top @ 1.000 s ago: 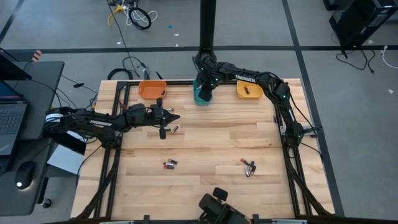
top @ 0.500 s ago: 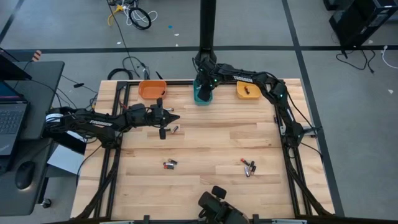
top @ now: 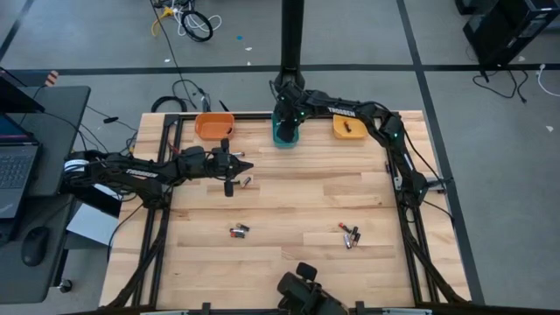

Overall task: Sort batteries
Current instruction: Put the brown-black battery in the orange bin

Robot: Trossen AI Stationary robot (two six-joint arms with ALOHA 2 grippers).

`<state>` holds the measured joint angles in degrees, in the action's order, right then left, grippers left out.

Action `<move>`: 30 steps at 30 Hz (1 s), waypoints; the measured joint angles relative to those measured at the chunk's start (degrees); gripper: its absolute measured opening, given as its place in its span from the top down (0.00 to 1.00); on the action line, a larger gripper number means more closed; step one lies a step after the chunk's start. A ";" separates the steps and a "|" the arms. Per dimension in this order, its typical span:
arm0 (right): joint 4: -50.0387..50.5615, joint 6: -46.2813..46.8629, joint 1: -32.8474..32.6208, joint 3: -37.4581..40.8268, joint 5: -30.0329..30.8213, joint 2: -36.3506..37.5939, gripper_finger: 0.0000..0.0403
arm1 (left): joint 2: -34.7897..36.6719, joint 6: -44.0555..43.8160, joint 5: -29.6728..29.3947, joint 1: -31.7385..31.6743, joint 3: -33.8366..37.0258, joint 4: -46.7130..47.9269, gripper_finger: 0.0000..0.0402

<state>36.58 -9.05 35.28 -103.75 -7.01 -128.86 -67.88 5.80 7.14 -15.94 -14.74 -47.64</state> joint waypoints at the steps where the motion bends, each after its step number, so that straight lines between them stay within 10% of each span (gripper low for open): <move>1: 0.47 -0.18 -0.17 -0.17 0.30 0.39 0.61 | 0.00 -0.01 0.00 0.00 0.00 0.01 0.99; 11: 8.81 -3.65 -2.90 4.24 4.16 15.28 0.97 | 0.00 0.03 0.08 0.00 0.00 1.51 0.99; 30: 17.56 32.48 -9.71 52.20 13.68 54.43 0.90 | 0.00 1.20 0.20 0.00 0.00 2.16 0.99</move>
<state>54.14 23.43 25.58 -51.56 6.67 -74.43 -67.88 7.01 7.33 -15.94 -14.74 -45.47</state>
